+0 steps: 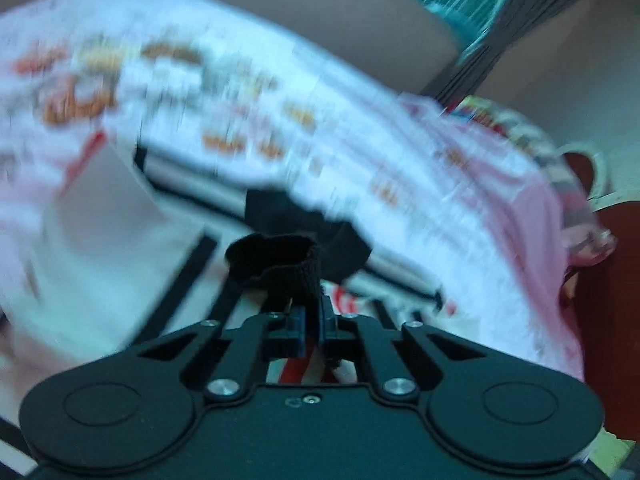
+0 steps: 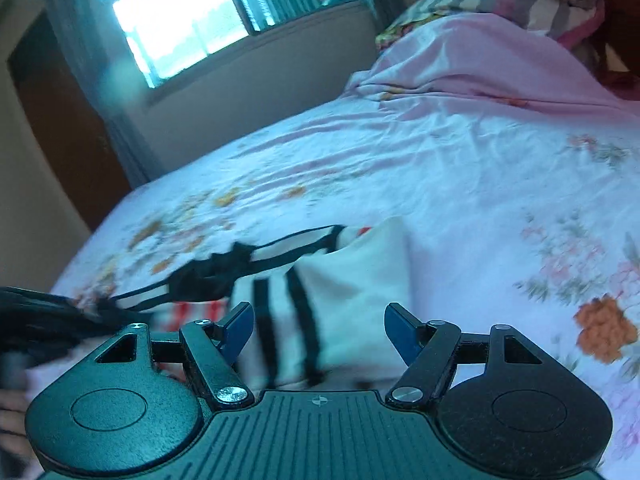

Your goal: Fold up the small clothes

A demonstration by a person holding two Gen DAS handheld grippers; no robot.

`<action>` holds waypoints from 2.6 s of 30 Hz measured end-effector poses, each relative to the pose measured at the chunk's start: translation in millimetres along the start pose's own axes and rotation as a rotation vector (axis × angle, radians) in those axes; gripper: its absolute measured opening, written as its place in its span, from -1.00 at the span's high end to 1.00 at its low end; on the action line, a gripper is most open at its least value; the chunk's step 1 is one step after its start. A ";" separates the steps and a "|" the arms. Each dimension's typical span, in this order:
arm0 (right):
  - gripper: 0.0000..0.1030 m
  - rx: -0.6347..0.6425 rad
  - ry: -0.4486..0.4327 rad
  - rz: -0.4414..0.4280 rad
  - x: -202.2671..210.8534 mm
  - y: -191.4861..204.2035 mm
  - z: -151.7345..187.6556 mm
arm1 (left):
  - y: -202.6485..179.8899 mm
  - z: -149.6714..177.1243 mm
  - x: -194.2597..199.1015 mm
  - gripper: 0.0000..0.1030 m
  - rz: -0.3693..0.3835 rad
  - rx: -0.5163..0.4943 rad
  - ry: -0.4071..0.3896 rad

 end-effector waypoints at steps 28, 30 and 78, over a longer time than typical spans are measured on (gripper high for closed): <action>-0.40 0.141 0.199 0.137 -93.2 43.2 19.7 | 49.1 23.7 -43.3 0.38 -0.231 -0.090 0.121; -0.40 0.216 0.241 0.165 -106.5 43.5 34.6 | 60.8 29.5 -50.0 0.40 -0.234 -0.127 0.118; -1.00 0.359 0.256 0.217 -66.2 91.1 58.7 | 41.0 68.2 27.3 -0.28 -0.344 -0.285 0.063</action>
Point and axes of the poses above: each gripper's, at about its wrist camera, not at the fingertips, and x roughly against the way its jaws point, y to its left, z to its underside, the point moved 5 cm from there along -x, roughly the way its jaws point, and after that the axes turned 9 degrees about y, right-handed, at the moved point
